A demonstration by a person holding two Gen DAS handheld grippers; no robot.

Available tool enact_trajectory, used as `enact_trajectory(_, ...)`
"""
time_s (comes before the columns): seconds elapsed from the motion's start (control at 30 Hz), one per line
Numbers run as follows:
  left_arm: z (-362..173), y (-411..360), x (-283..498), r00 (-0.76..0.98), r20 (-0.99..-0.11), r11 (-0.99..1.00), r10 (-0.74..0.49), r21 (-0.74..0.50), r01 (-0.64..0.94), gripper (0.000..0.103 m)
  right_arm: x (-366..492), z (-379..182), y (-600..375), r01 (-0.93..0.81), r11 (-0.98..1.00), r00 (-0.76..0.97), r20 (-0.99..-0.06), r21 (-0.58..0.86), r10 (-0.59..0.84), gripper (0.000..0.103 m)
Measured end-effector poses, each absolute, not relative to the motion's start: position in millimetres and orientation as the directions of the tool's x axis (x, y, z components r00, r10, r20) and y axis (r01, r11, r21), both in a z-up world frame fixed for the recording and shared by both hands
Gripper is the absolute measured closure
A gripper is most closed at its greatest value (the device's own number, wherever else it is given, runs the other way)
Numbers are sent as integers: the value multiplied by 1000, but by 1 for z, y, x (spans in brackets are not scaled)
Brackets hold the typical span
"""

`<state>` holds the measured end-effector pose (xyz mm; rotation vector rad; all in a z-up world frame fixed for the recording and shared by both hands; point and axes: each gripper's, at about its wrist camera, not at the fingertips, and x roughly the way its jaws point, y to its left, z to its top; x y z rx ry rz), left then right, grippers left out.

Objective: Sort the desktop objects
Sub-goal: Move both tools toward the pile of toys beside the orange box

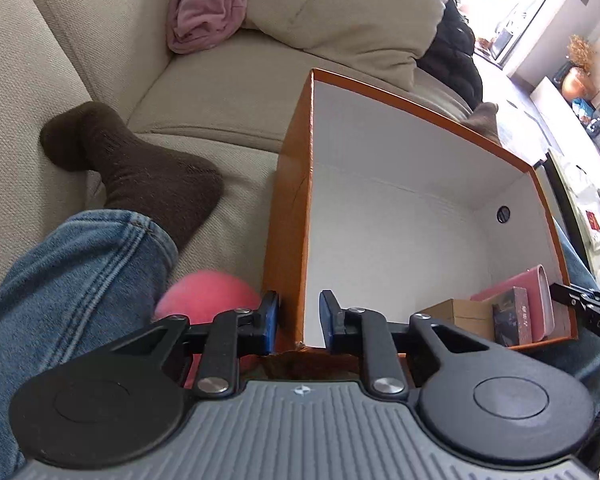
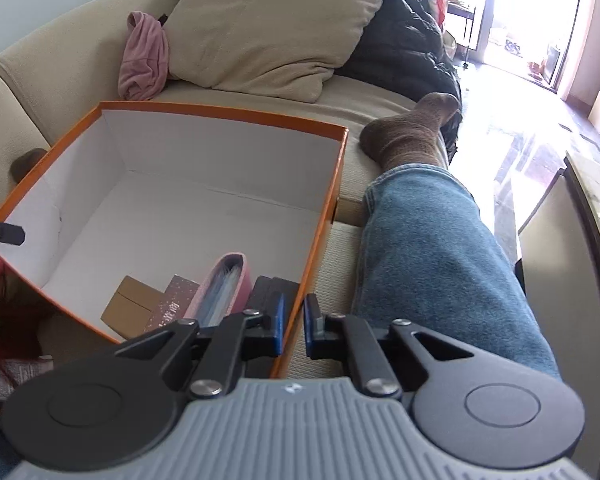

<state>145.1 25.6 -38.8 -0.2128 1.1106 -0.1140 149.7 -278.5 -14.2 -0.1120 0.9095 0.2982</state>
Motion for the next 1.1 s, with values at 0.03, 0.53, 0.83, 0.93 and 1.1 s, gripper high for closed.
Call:
enact_trajectory(0.03, -40, 21, 142, 434, -875, 971, -214, -238, -2, 79, 148, -14, -284, -288, 957, 577, -792, 30, 199, 95)
enact_trajectory(0.53, 15, 40, 76, 542, -823, 979, -170, -203, -1, 79, 91, 22, -280, -384, 922, 720, -640, -44, 269, 91)
enact_trajectory(0.83, 17, 75, 22, 490, -871, 992, -38, -90, -83, 76, 42, 17, -204, -673, 739, 596, -615, -32, 517, 82)
enact_trajectory(0.93, 5, 88, 13, 457, -889, 987, -17, -87, -133, 73, 29, -2, -172, -771, 635, 497, -660, -38, 564, 74)
enact_trajectory(1.1, -15, 86, 7, 434, -900, 987, -31, -96, -128, 67, 6, -35, -127, -886, 459, 363, -722, -71, 589, 64)
